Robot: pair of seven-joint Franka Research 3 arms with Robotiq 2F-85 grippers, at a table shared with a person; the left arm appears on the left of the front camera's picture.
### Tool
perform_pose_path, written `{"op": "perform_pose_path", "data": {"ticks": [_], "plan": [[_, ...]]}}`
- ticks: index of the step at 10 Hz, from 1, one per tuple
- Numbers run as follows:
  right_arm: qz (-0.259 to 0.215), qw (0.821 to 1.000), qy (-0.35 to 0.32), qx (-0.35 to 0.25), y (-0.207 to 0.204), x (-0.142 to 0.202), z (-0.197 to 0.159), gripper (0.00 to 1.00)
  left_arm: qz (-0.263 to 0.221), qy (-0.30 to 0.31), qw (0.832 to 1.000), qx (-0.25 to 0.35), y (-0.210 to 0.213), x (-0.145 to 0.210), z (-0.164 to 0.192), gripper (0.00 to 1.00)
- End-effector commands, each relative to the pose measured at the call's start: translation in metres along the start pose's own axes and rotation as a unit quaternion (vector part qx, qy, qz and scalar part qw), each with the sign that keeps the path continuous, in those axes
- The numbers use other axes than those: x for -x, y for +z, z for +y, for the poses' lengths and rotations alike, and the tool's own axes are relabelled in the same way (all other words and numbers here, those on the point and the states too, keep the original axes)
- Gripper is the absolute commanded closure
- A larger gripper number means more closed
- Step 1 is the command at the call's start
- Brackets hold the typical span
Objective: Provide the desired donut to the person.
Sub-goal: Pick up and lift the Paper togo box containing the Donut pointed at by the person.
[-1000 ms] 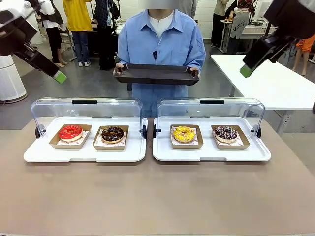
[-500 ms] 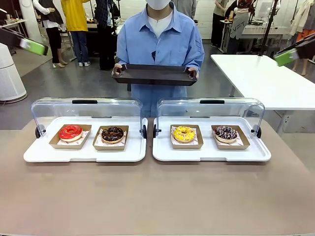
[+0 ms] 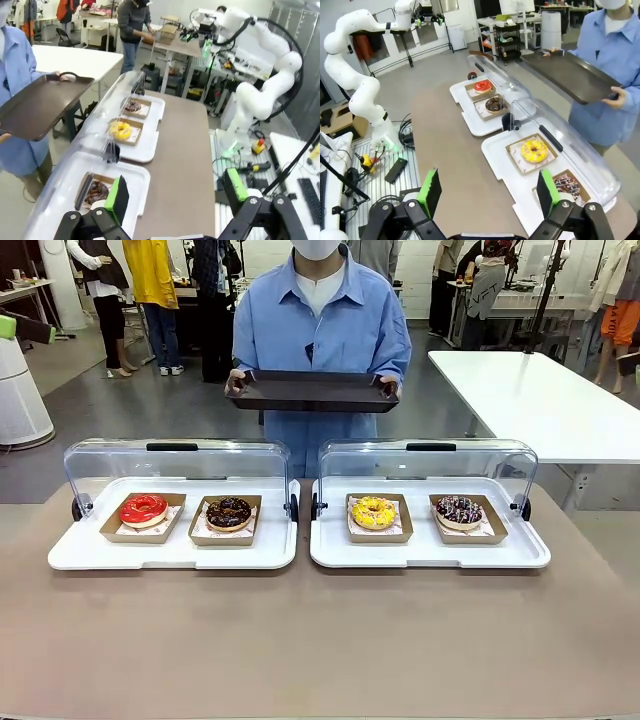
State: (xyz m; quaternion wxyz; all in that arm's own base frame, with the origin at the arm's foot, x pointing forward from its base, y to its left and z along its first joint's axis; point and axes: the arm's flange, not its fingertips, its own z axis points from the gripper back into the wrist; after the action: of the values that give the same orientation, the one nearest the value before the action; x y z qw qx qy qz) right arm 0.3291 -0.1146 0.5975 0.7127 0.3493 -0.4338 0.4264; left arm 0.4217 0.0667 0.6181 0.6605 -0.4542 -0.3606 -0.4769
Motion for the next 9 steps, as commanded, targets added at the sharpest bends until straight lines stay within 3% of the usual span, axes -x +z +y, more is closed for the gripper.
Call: {"op": "perform_pose_path", "data": {"ticks": [1,4,9], "plan": [[-0.005,1.0,-0.007,-0.001,0.006,0.011,-0.014,0.0,0.022,-0.046,0.998,-0.037,0.004,-0.006,-0.003,0.0],[-0.014,1.0,-0.012,0.007,0.02,0.026,-0.018,0.0,0.04,-0.053,0.996,-0.063,0.014,0.01,0.002,0.0],[0.023,1.0,-0.002,0.007,0.03,0.023,-0.016,0.0,0.072,-0.072,0.99,-0.094,0.033,0.035,-0.001,0.0]]}}
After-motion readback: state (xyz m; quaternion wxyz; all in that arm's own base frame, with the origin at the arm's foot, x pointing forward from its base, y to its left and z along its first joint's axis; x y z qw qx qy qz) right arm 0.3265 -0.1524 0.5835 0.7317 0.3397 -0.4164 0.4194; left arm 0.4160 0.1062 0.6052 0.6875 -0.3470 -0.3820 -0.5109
